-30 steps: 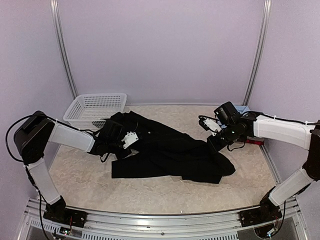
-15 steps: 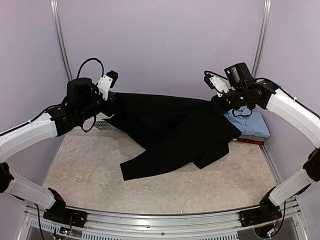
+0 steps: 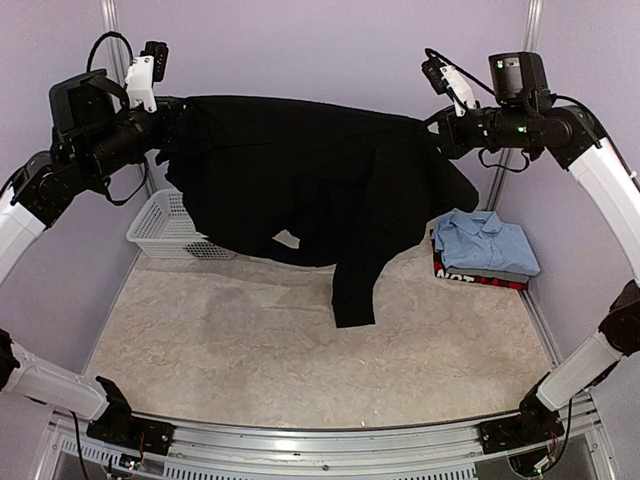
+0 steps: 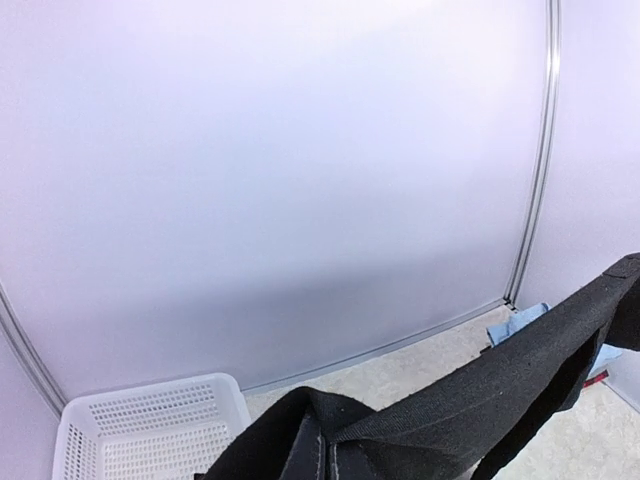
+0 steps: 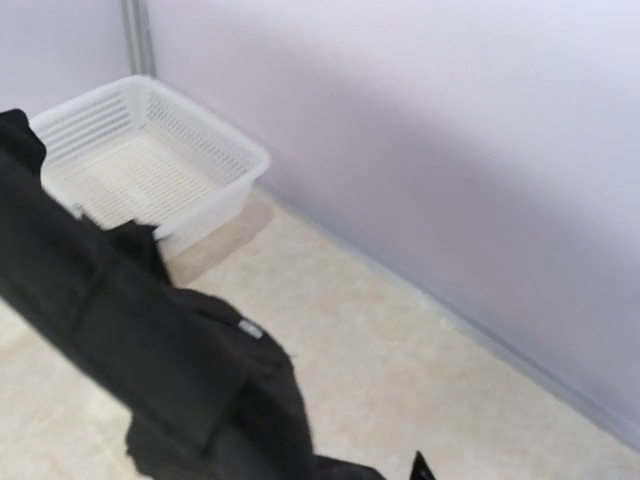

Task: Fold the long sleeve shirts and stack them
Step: Flatten out the crumpled shirt at the center of the board.

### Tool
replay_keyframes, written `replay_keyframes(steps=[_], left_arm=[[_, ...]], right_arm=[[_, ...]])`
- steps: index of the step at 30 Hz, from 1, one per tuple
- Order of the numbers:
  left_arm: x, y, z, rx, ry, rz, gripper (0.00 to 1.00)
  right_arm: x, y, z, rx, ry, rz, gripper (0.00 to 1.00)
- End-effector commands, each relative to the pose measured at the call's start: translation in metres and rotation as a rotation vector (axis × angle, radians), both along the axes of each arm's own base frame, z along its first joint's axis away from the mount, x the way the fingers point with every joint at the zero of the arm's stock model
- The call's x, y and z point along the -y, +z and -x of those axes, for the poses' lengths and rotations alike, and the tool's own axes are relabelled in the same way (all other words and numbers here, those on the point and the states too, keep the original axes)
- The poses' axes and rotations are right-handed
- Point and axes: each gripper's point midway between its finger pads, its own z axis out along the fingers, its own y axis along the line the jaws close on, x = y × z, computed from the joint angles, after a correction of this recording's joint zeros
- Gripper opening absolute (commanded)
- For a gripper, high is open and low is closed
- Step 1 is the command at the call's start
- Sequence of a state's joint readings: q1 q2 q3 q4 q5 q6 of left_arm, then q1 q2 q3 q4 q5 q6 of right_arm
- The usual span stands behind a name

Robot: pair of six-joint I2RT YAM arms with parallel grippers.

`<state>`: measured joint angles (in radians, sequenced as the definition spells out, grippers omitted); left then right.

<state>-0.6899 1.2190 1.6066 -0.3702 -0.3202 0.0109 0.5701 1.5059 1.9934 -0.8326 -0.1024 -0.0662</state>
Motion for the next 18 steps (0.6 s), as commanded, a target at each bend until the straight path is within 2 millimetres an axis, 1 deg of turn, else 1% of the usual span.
replay_keyframes(steps=[1,3,6,8,12,14,16,18], left_arm=[[-0.007,-0.003,0.014,-0.058,-0.006,0.035,0.0],[-0.006,-0.007,0.021,-0.07,-0.023,0.036,0.0],[-0.005,-0.012,0.036,-0.086,-0.064,0.042,0.0],[-0.004,-0.011,0.047,-0.09,-0.101,0.058,0.0],[-0.003,-0.006,0.074,-0.099,-0.195,0.1,0.0],[0.0,-0.007,0.089,-0.116,-0.253,0.103,0.0],[0.0,-0.013,0.097,-0.148,-0.276,0.088,0.0],[-0.002,-0.024,0.098,-0.187,-0.259,0.066,0.0]], right_arm=[[0.007,0.0,0.024,-0.054,0.046,-0.011,0.0],[0.005,-0.005,0.034,-0.092,0.077,-0.014,0.0],[0.007,-0.013,0.042,-0.128,0.076,-0.006,0.0],[0.006,-0.016,0.05,-0.148,0.094,-0.009,0.0],[0.002,-0.017,0.075,-0.186,0.175,-0.039,0.0],[0.005,-0.022,0.084,-0.201,0.184,-0.037,0.0],[0.012,-0.028,0.091,-0.225,0.166,-0.043,0.0],[0.014,-0.041,0.096,-0.264,0.159,-0.04,0.0]])
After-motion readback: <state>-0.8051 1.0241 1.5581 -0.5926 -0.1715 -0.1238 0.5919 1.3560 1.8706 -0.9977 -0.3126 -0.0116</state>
